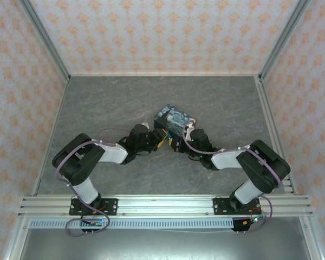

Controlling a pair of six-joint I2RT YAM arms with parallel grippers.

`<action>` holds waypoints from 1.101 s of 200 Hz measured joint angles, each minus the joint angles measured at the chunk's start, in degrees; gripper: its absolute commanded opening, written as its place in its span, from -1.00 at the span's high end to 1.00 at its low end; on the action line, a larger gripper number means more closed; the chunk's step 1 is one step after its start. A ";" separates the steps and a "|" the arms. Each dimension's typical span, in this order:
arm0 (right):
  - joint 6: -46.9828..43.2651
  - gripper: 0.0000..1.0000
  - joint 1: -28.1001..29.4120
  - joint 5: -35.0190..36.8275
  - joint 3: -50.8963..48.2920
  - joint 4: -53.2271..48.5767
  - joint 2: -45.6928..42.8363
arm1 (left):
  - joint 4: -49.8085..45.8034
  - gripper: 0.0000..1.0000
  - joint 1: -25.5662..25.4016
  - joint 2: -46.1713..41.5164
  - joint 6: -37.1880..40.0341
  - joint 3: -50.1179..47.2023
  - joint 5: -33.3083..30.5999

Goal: Unlock the padlock with the key

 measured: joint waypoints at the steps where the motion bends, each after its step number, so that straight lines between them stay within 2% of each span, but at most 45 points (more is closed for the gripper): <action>1: 0.00 1.00 0.00 0.00 0.00 0.00 0.00 | 0.09 0.04 -0.04 0.09 -0.02 0.00 0.00; 50: 0.63 1.00 0.24 0.02 0.17 -1.07 0.00 | 1.81 0.08 -0.81 1.29 -1.05 0.57 0.04; 105: 1.86 1.00 0.42 0.00 0.28 -1.07 0.00 | 2.73 0.22 -1.16 2.12 -1.42 1.51 0.02; 172: 3.80 1.00 0.63 -0.07 0.28 -1.07 0.00 | 3.08 0.59 -1.18 2.25 -1.49 1.51 -0.04; 194: 4.61 0.90 0.61 -0.04 0.28 -1.07 -0.04 | 3.04 0.70 -1.18 2.25 -1.36 1.51 -0.13; 220: 5.07 0.68 0.61 0.02 0.28 -1.40 -0.28 | 2.86 0.89 -1.31 2.14 -1.25 1.51 -0.26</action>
